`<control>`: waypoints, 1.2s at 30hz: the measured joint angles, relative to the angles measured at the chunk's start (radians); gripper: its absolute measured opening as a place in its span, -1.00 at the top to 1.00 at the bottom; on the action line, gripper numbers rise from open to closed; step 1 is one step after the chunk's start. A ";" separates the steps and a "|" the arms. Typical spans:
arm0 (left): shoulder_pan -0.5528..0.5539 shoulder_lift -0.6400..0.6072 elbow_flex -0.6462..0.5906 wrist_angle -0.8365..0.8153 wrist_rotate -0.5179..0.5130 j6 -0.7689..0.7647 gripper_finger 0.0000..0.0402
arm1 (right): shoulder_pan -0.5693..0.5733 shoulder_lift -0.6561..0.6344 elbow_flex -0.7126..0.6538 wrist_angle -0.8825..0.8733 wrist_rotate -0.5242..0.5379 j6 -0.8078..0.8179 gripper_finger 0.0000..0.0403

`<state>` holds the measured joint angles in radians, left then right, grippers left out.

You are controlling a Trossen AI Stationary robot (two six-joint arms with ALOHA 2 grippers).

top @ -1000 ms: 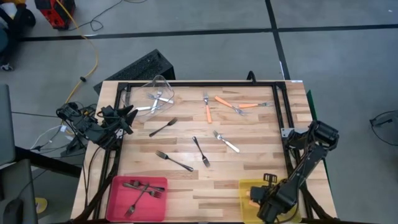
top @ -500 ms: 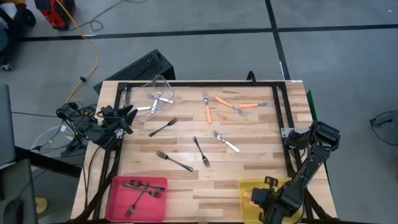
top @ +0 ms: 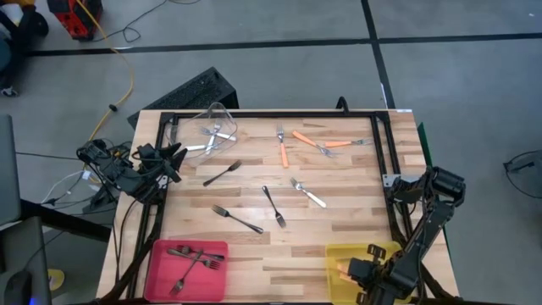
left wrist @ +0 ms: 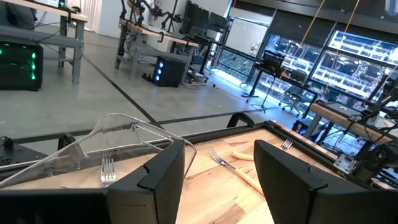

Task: Sort silverware by color (type)
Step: Put the orange fork into the yellow bin

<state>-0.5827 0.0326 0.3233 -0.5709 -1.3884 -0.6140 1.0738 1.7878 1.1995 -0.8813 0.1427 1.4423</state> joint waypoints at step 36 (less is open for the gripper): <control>0.000 0.000 0.000 0.000 -0.006 0.000 0.11 | -0.009 0.001 -0.062 0.062 -0.020 0.027 0.43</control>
<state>-0.5827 0.0329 0.3233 -0.5709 -1.3941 -0.6140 1.0653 1.7887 1.1378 -0.8192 0.1230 1.4689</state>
